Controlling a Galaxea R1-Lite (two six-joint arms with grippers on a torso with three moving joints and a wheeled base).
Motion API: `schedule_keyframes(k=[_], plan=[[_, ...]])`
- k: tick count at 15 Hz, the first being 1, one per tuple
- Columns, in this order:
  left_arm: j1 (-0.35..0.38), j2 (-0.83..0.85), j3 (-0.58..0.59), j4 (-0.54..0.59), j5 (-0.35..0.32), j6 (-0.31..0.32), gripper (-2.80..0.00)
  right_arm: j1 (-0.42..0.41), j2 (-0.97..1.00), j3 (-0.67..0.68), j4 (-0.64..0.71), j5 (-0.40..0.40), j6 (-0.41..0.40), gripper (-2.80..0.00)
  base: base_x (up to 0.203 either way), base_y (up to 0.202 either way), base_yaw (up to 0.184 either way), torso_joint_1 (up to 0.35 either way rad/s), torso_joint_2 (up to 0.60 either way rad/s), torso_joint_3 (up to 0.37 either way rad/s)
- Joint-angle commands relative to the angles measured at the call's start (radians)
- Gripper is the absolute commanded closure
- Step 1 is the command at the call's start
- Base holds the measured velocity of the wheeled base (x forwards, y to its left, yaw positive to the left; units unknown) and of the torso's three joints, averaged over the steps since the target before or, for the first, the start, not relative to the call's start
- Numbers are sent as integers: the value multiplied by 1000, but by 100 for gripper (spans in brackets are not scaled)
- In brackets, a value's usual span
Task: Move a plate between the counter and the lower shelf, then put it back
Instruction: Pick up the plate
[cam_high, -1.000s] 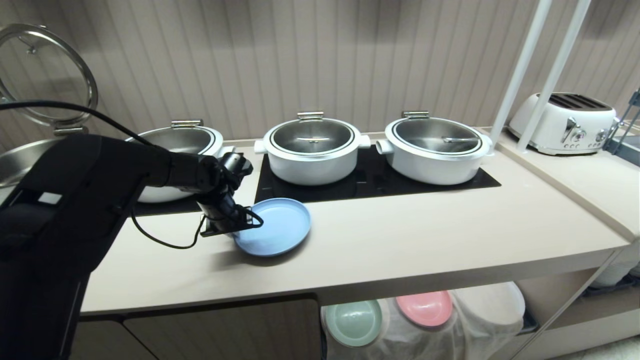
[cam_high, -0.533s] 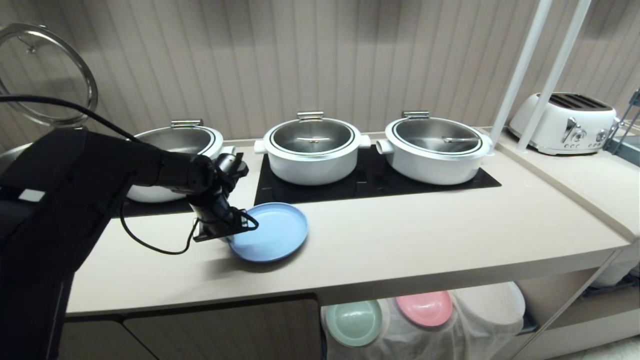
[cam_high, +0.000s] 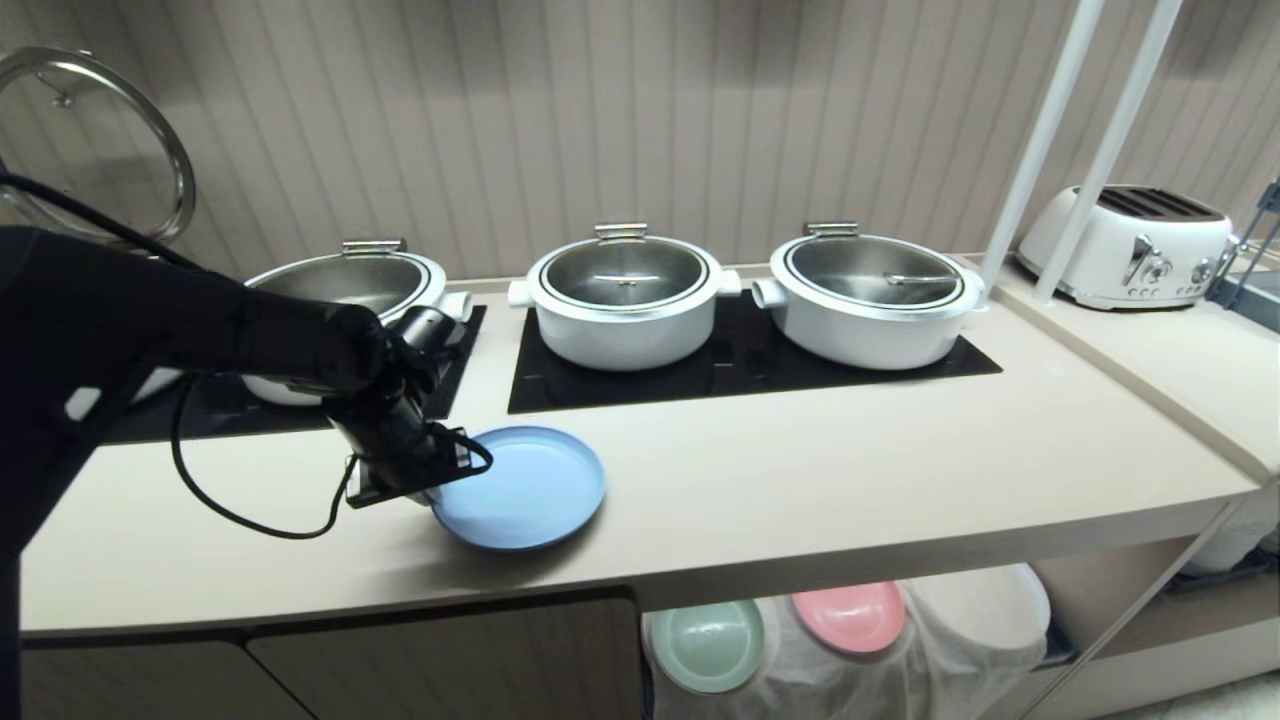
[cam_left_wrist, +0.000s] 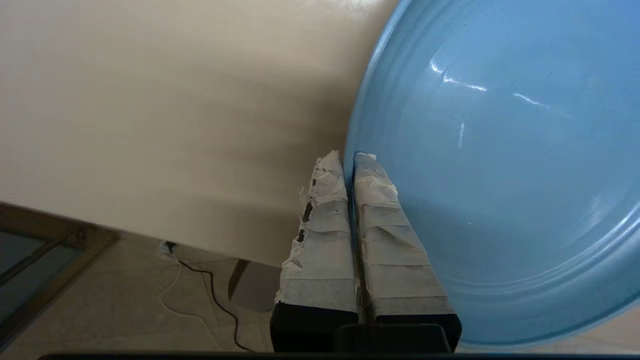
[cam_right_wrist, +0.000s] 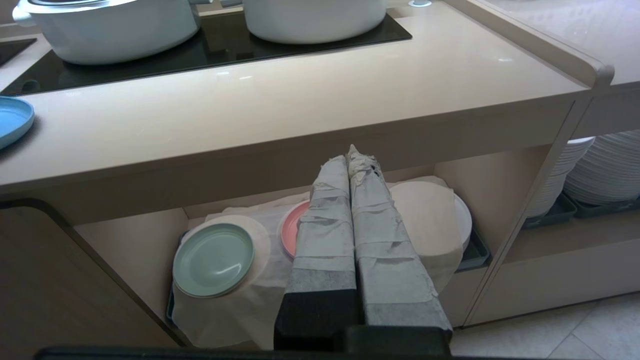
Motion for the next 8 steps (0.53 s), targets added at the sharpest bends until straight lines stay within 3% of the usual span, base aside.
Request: schedule_keyframes(k=[1,8], plan=[[6,-89,66,3,1,-5,0,0,0,0,0,0,0,0,0,0,0,0,0,0],[13,-246,306,-21,-24,-120,0,0,0,0,0,0,0,0,0,0,0,0,0,0]])
